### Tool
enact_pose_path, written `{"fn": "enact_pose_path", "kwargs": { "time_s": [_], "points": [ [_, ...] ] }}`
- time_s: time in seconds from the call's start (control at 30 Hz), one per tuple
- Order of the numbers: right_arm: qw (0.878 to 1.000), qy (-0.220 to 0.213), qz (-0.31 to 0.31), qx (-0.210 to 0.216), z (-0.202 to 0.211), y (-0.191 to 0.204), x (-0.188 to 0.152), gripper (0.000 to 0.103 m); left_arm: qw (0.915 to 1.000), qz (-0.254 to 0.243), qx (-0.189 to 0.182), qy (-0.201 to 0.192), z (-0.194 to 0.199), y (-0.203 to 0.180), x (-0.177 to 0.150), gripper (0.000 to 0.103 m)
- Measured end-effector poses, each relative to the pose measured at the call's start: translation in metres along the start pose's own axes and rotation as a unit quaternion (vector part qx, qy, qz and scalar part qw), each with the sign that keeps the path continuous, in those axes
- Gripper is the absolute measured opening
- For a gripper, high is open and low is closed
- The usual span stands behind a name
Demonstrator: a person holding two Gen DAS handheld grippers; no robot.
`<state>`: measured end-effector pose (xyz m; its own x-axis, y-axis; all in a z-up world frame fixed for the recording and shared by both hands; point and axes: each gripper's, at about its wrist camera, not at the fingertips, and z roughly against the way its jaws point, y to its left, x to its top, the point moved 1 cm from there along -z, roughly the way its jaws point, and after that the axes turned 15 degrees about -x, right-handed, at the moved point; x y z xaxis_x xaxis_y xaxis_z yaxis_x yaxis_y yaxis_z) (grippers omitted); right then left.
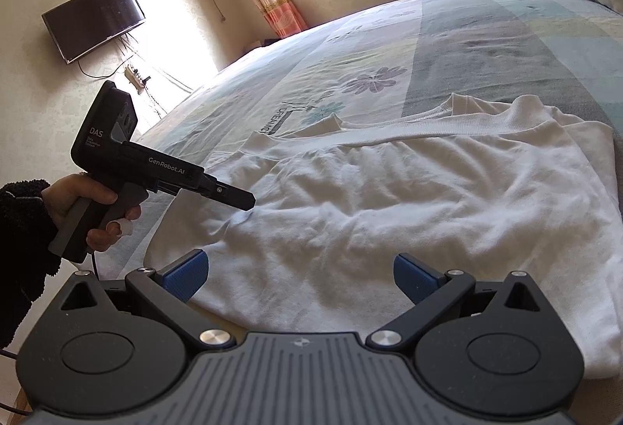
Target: Fold clothes
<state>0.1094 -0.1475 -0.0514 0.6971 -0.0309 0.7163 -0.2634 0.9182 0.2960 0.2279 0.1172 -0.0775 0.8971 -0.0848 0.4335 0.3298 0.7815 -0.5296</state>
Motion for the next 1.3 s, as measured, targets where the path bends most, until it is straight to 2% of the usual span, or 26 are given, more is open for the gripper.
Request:
{"fn": "enact_pose_path", "kwargs": {
  "time_s": [0.07, 0.13, 0.23, 0.33, 0.47, 0.57, 0.8, 0.97, 1.07, 1.2, 1.3],
  "points": [
    [1.0, -0.003, -0.003, 0.0, 0.002, -0.003, 0.001, 0.103, 0.9992, 0.031, -0.023, -0.012, 0.005, 0.012, 0.0, 0.054],
    [1.0, -0.004, -0.007, -0.002, 0.002, -0.006, 0.002, 0.103, 0.9952, 0.075, -0.055, -0.031, 0.012, 0.029, -0.002, 0.046],
    [1.0, -0.003, -0.01, -0.005, 0.003, -0.01, 0.003, 0.103, 0.9857, 0.133, -0.084, -0.06, 0.02, 0.059, -0.011, 0.018],
    [1.0, -0.013, -0.007, -0.01, 0.0, -0.01, 0.01, 0.103, 0.9855, 0.125, -0.089, -0.073, 0.02, 0.06, -0.016, 0.018],
    [0.999, -0.028, -0.02, -0.009, -0.013, -0.005, 0.032, 0.103, 0.9929, 0.08, -0.06, -0.066, 0.018, 0.046, -0.012, 0.018],
    [0.999, -0.026, -0.037, -0.012, -0.032, 0.007, 0.049, 0.103, 0.9946, 0.065, -0.052, -0.063, 0.017, 0.043, -0.011, 0.018],
    [0.997, 0.004, -0.079, 0.0, -0.089, 0.021, 0.057, 0.103, 0.9927, 0.064, -0.068, -0.076, 0.019, 0.049, -0.017, 0.018],
    [0.994, -0.011, -0.104, -0.033, -0.125, 0.017, 0.072, 0.103, 0.9917, 0.068, -0.073, -0.081, 0.019, 0.05, -0.018, 0.018],
    [0.994, -0.014, -0.105, -0.04, -0.14, 0.017, 0.087, 0.103, 0.9918, 0.067, -0.073, -0.081, 0.018, 0.05, -0.018, 0.018],
    [0.994, -0.007, -0.101, -0.045, -0.133, 0.021, 0.092, 0.103, 0.9914, 0.066, -0.074, -0.084, 0.018, 0.05, -0.019, 0.018],
    [0.993, 0.019, -0.109, -0.045, -0.108, 0.025, 0.073, 0.103, 0.9916, 0.062, -0.071, -0.088, 0.018, 0.049, -0.02, 0.018]
  ]
}}
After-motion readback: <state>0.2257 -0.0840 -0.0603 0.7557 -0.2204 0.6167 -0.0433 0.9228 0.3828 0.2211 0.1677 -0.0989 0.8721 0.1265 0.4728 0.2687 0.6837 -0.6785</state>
